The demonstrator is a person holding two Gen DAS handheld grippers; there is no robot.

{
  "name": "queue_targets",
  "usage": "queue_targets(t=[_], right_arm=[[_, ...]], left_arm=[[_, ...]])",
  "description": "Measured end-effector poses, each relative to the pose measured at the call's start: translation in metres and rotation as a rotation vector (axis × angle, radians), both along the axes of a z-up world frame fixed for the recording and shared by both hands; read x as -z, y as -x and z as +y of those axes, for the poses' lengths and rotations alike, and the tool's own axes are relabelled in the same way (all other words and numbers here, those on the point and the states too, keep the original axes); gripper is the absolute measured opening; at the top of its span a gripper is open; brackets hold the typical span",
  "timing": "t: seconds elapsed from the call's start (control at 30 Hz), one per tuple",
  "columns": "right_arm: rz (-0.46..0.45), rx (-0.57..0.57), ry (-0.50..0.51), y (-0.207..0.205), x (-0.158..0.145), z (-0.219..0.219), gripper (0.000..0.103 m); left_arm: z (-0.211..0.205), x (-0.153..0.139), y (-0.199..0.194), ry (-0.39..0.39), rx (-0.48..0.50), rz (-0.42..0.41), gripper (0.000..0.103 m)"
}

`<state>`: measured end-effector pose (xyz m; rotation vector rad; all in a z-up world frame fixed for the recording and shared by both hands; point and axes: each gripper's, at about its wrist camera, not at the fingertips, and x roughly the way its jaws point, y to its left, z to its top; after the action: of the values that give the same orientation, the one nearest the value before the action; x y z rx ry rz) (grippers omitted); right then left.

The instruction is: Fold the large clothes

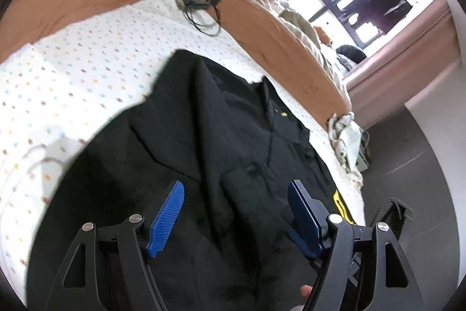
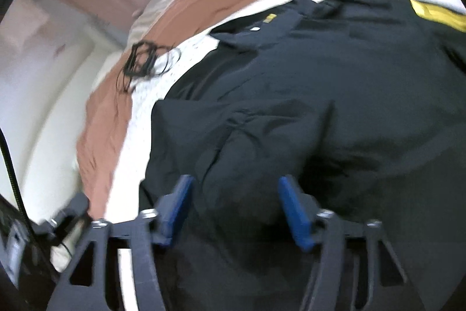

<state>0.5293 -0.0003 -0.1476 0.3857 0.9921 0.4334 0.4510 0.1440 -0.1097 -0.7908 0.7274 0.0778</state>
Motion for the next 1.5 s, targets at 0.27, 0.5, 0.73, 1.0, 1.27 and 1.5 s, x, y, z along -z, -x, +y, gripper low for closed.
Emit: queue_targets(t=[0.27, 0.5, 0.73, 1.0, 1.27, 1.5], right_arm=[[-0.068, -0.030, 0.245, 0.005, 0.006, 0.038, 0.087], [-0.097, -0.079, 0.496, 0.004, 0.023, 0.074, 0.087], [-0.069, -0.050, 0.420, 0.002, 0.020, 0.056, 0.021], [-0.148, 0.093, 0.123, 0.008, -0.021, -0.022, 0.009], [-0.028, 0.452, -0.029, 0.014, -0.016, -0.108, 0.026], [0.166, 0.549, -0.156, 0.033, 0.014, -0.120, 0.058]], left_arm=[[0.041, 0.012, 0.017, 0.075, -0.089, -0.014, 0.074], [0.065, 0.025, 0.026, 0.148, -0.148, -0.002, 0.074], [0.058, 0.031, 0.020, 0.156, -0.127, 0.011, 0.074], [0.043, 0.034, 0.011, 0.131, -0.079, 0.025, 0.074], [0.036, 0.039, 0.006, 0.122, -0.065, 0.047, 0.074], [0.028, 0.041, 0.002, 0.109, -0.045, 0.058, 0.074]])
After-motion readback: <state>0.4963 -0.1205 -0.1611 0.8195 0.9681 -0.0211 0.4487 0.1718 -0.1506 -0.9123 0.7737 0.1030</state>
